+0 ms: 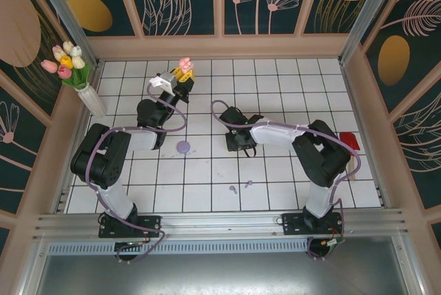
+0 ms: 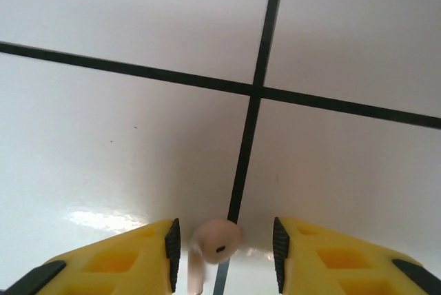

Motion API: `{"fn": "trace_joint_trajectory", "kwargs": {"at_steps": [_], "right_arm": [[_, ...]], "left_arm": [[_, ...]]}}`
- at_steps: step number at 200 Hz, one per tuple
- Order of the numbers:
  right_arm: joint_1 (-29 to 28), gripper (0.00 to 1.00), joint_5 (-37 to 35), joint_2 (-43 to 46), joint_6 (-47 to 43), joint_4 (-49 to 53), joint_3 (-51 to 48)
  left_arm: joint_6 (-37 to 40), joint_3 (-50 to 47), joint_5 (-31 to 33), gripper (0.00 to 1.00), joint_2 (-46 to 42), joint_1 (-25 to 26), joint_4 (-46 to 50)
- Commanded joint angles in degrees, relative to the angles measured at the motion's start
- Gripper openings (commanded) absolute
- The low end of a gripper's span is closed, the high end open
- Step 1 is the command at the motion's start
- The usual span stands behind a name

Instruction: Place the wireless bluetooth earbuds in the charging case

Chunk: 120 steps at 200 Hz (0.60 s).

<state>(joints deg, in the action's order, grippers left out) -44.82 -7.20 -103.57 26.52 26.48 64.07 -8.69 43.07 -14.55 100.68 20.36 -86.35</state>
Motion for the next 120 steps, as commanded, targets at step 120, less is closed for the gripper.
{"fn": "trace_joint_trajectory", "kwargs": {"at_steps": [120], "right_arm": [[-1.55,0.43,-4.27,1.43,42.21,10.68,3.35]], "left_arm": [[-1.77,0.0,-1.01,0.0,0.81,0.12,-3.16]]}}
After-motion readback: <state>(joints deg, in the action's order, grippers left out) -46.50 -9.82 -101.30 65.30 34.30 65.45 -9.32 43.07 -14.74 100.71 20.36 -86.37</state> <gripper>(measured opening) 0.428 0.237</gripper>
